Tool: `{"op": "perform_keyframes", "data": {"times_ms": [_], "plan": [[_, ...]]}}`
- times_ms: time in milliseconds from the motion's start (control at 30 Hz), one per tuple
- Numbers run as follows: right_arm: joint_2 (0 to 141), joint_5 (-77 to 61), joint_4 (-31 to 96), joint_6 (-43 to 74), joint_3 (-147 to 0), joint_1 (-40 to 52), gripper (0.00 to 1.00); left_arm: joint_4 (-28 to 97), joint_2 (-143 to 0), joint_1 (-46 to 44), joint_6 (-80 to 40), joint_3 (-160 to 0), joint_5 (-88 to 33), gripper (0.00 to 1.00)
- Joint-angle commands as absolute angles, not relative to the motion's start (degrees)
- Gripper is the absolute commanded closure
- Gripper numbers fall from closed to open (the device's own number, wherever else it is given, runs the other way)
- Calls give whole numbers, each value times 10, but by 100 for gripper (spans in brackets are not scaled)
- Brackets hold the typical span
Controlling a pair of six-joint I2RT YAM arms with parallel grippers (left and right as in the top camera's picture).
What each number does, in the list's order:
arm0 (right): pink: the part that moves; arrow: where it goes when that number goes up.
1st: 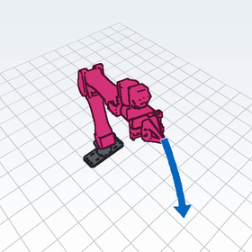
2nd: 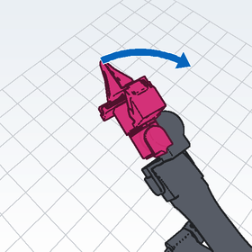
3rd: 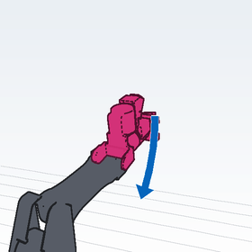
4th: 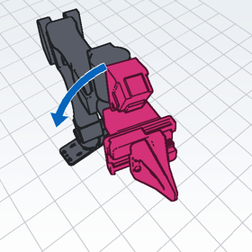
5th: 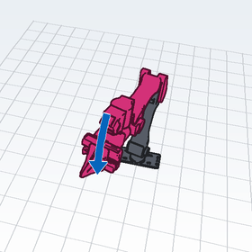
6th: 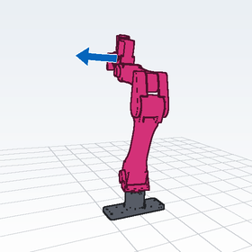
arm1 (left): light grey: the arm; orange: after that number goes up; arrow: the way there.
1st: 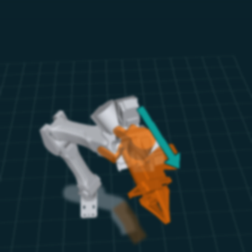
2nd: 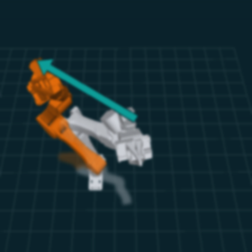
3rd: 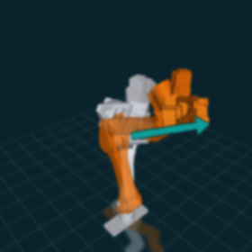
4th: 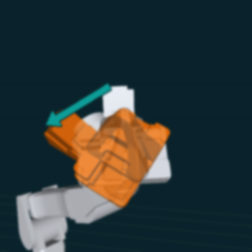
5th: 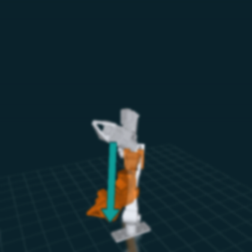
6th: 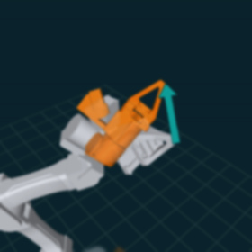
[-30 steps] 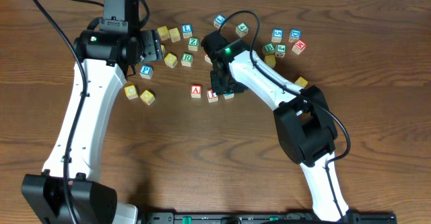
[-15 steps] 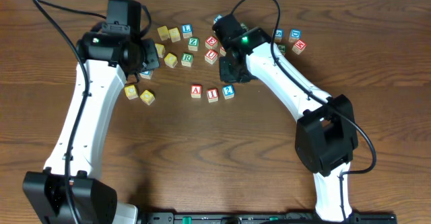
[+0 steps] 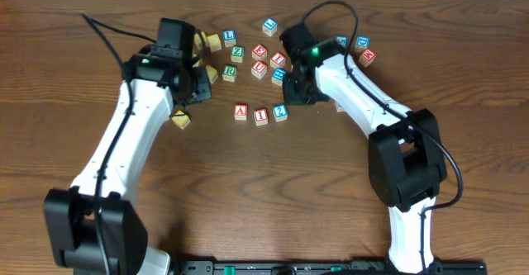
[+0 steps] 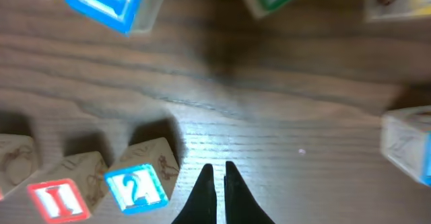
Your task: Spell out AI2
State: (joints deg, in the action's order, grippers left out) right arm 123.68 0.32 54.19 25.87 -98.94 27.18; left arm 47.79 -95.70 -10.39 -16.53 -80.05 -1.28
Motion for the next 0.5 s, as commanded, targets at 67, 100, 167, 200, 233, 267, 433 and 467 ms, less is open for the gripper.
{"op": "perform_keyframes", "data": {"times_ms": [67, 100, 167, 200, 233, 267, 433, 467], "plan": [[1232, -45, 491, 249, -929, 275, 99, 473, -1006, -121, -168, -795, -15, 92], [1232, -52, 484, 249, -924, 275, 99, 470, -1010, -123, -168, -795, -15, 92], [1232, -61, 467, 258, -912, 276, 99, 463, -1020, -124, -168, -795, -15, 93], [1232, -64, 460, 259, -908, 276, 99, 461, -1024, -124, -168, -795, -15, 93], [1232, -66, 457, 262, -906, 277, 99, 461, -1027, -123, -168, -795, -15, 92], [1232, -67, 456, 263, -904, 278, 99, 461, -1030, -123, -168, -795, -15, 92], [1232, -69, 446, 263, -894, 290, 99, 455, -1032, -123, -166, -795, -15, 92], [1232, -69, 445, 263, -894, 293, 99, 455, -1032, -123, -166, -795, -15, 93]]}}
